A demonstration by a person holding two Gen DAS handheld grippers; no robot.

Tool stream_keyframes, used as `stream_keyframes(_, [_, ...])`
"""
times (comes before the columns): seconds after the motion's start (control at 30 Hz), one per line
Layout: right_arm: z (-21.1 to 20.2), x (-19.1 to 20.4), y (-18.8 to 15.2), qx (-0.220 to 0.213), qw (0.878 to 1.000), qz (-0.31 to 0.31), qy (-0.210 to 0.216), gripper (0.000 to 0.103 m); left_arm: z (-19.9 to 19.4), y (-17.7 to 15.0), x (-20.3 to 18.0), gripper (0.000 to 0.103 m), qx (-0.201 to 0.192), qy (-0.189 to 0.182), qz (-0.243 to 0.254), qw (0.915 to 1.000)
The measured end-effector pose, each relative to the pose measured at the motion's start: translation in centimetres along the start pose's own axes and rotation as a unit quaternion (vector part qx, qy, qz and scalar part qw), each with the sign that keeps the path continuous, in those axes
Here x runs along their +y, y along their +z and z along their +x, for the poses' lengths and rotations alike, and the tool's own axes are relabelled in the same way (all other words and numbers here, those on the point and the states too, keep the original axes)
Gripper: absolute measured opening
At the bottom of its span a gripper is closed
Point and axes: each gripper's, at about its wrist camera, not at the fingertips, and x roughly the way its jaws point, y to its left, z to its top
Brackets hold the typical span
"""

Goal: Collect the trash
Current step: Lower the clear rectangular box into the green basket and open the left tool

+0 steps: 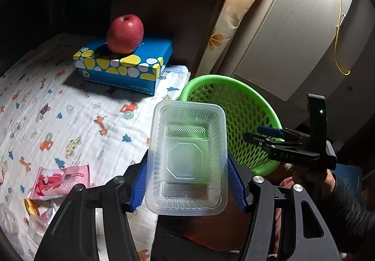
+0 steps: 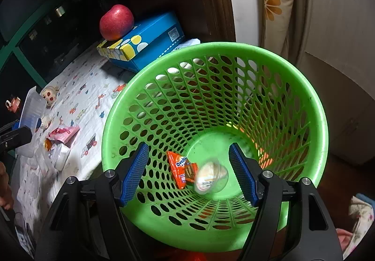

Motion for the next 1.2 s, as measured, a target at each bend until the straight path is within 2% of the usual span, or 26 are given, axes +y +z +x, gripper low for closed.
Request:
stream_keyframes(0.4, [-1.9,-0.9,-0.2,-0.019,1.0,0.004,0.012,0.071,2.9,2.5,-2.8,0.057,0.014,-0.019,0.01,0.9997])
stream_keyframes(0.47, [-2.4,-1.0,-0.5,-0.023,1.0,0.005,0.013,0.076,3.9,2.8,-3.3,0.057,0.021,-0.025,0.01,0.9994])
stream_keyframes(0.8, [-4.8,-2.1,-2.0,-0.044,0.999,0.008,0.005,0.079,8.4,4.4,-7.3,0.057,0.052,-0.049,0.019,0.9973])
stream_keyframes(0.87, [-5.0,-2.3,-2.4,-0.043,0.999,0.009,0.004,0.079,9.1,4.6,-7.9,0.06,0.057,-0.05,0.02,0.9969])
stream_keyframes(0.93, [-5.0,-2.5,-2.7,-0.041,0.999,0.01,0.003,0.079,9.7,4.6,-8.4,0.07,0.059,-0.051,0.019,0.9968])
stream_keyframes(0.97, [-5.0,-2.5,-2.9,-0.04,0.999,0.011,0.002,0.079,9.7,4.6,-8.5,0.072,0.057,-0.052,0.018,0.9969])
stream_keyframes(1.07, [-5.1,-2.5,-3.4,-0.038,0.999,0.014,0.003,0.079,9.6,4.3,-8.3,0.072,0.056,-0.059,0.005,0.9967])
stream_keyframes(1.2, [-5.1,-1.7,-3.5,-0.039,0.999,0.008,0.008,0.079,8.0,3.3,-7.1,0.072,0.047,-0.04,-0.008,0.9981])
